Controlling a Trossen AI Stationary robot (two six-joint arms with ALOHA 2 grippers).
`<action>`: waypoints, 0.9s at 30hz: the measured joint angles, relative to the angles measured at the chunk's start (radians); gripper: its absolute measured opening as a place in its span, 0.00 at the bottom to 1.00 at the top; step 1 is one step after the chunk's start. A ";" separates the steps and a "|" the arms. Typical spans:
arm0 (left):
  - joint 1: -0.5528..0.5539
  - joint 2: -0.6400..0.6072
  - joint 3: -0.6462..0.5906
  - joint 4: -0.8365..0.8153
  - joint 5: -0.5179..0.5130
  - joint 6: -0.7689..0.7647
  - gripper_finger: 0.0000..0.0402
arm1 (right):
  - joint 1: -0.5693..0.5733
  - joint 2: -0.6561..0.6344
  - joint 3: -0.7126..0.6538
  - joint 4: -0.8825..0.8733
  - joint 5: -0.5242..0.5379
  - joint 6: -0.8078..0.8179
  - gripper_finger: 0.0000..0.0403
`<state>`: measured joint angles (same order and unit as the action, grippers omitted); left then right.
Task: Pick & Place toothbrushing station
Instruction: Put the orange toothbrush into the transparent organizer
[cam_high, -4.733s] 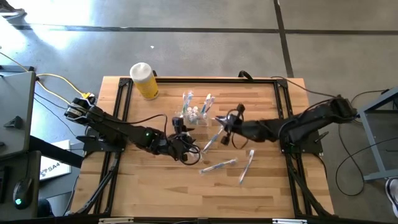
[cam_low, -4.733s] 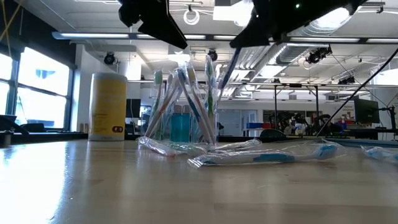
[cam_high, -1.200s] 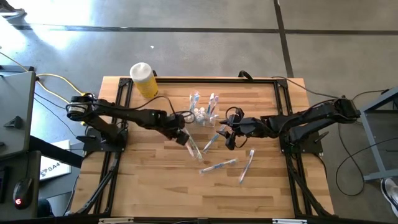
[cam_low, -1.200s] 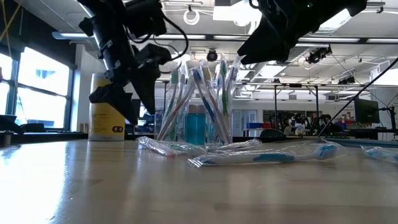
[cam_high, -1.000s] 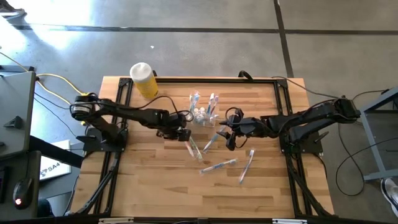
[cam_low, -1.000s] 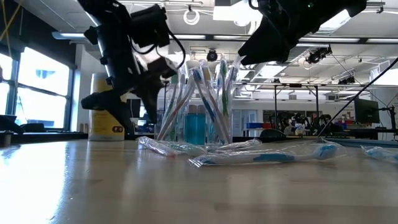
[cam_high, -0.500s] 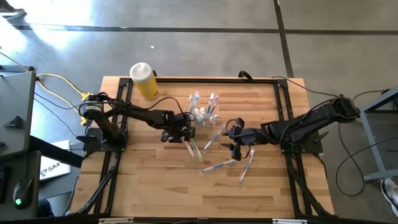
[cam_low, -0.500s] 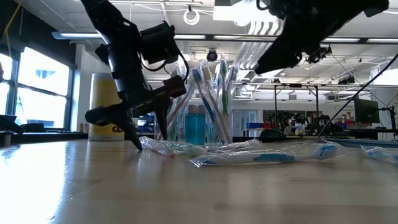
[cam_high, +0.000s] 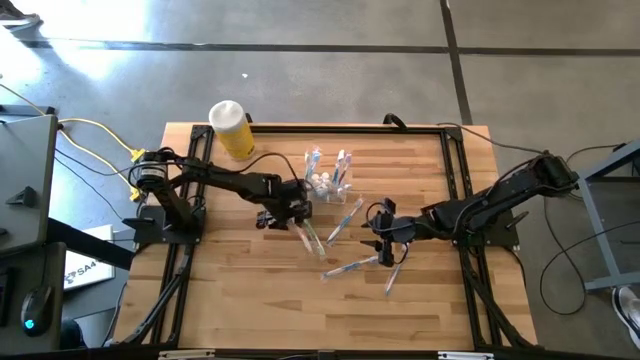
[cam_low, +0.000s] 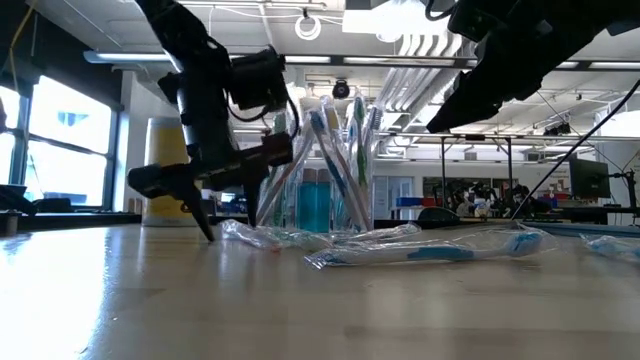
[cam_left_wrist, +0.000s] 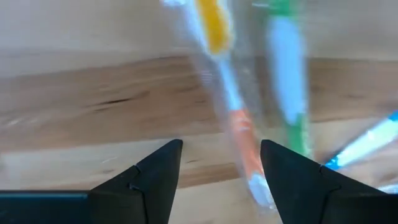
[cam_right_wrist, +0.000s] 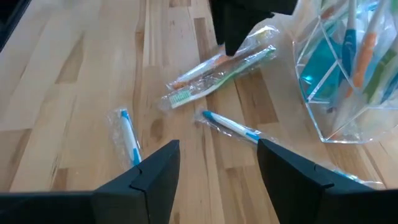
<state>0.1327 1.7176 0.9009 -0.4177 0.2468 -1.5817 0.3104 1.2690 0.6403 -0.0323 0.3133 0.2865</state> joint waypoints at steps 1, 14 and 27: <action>0.012 0.009 0.000 -0.016 0.033 -0.013 0.55 | 0.002 0.000 0.000 0.000 -0.001 0.001 0.51; 0.143 0.096 -0.003 -0.020 0.204 0.020 0.55 | 0.060 0.000 0.000 -0.018 0.001 0.001 0.51; 0.150 0.093 -0.047 -0.082 0.238 0.316 0.06 | 0.077 0.000 0.000 -0.025 0.001 0.005 0.51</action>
<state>0.2825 1.8103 0.8536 -0.4998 0.4851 -1.2655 0.3874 1.2690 0.6403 -0.0574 0.3145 0.2919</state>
